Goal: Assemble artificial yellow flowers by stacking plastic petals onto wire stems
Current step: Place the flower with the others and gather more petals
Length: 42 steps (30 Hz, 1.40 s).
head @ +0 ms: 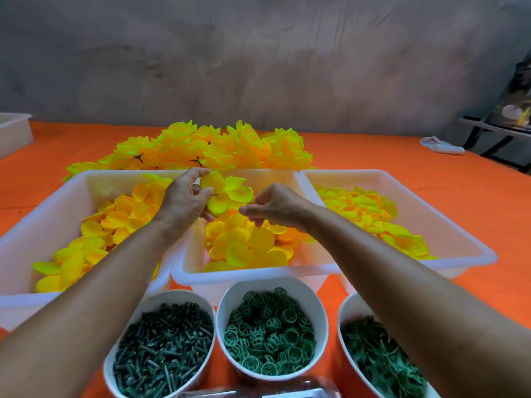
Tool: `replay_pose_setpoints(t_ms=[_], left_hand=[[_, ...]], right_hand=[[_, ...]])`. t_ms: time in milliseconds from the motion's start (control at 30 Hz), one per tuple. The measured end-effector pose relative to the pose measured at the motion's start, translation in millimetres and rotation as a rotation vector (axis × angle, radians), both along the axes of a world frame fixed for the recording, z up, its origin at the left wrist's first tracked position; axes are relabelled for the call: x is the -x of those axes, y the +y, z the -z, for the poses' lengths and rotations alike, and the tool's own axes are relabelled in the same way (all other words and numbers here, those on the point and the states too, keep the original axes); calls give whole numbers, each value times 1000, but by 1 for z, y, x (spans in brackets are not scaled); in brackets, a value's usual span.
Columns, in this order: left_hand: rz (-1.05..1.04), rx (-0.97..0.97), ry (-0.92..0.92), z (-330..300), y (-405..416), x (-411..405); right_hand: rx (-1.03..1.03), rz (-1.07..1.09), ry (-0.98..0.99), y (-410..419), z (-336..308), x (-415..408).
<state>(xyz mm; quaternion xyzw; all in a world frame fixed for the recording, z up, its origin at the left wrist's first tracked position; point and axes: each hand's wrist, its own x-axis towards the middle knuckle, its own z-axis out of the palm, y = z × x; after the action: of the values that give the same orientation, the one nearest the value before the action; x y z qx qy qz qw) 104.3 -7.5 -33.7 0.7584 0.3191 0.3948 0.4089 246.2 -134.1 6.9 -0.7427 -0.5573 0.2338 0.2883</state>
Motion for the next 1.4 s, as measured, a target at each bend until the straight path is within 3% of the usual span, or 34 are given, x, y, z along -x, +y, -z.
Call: replay_pose_setpoints(t_ms=[167, 300, 500, 633, 700, 900, 1033, 1100, 1200, 1300, 1400], left_hand=[[-7, -71, 162, -4, -3, -3], [-19, -149, 330, -9, -5, -10], [35, -83, 491, -22, -7, -16], [-85, -410, 784, -29, -19, -26], [-104, -482, 769, -30, -28, -34], [0, -555, 601, -35, -57, -64], [31, -570, 577, -37, -68, -83], [-12, -598, 685, -36, -72, -90], [-134, -680, 1009, -32, -71, -90], [-186, -643, 1171, -27, -60, -79], [-245, -574, 1180, -30, -46, -67]], right_hand=[[20, 34, 12, -11, -5, -9], [-91, 141, 209, -34, -19, -39], [-257, 459, 368, -80, -23, -97], [-291, 576, 397, -98, -16, -120], [-292, 581, 395, -102, -11, -124], [-226, 508, 173, -95, 7, -129], [-51, 397, -130, -88, 13, -135], [105, 346, -371, -85, 16, -136], [204, 327, -573, -85, 24, -135], [211, 320, -644, -84, 28, -135], [139, 361, -638, -81, 26, -135]])
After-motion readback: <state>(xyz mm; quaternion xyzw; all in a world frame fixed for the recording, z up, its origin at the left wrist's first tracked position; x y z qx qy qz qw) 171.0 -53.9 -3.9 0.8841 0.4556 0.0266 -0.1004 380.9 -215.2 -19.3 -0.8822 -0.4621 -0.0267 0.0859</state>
